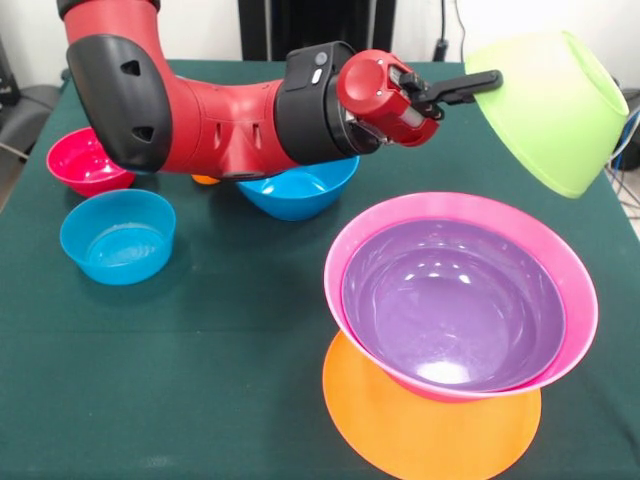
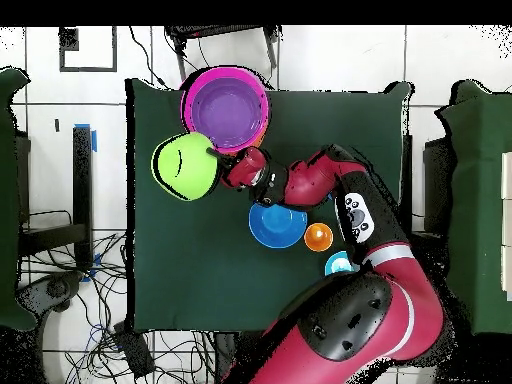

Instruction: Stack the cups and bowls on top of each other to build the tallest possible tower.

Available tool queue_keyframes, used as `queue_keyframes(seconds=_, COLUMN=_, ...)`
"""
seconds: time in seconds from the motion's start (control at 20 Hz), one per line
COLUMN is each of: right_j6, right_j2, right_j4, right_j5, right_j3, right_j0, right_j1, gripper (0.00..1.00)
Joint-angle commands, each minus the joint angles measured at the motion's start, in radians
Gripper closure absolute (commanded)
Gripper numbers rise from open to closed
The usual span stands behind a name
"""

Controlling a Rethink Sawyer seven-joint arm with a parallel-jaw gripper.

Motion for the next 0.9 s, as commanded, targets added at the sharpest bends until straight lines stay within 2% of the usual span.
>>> queue_keyframes(seconds=0.05, right_j6=0.371, right_j2=0.029, right_j4=-0.027, right_j5=0.052, right_j3=0.061, right_j0=0.01, right_j1=-0.004, gripper=1.0)
queue_keyframes(seconds=0.55, right_j6=0.362, right_j2=0.029, right_j4=-0.03, right_j5=0.044, right_j3=0.05, right_j0=0.011, right_j1=-0.01, gripper=1.0)
queue_keyframes(seconds=0.9, right_j6=0.369, right_j2=-0.008, right_j4=-0.035, right_j5=0.01, right_j3=0.043, right_j0=0.035, right_j1=-0.013, gripper=1.0)
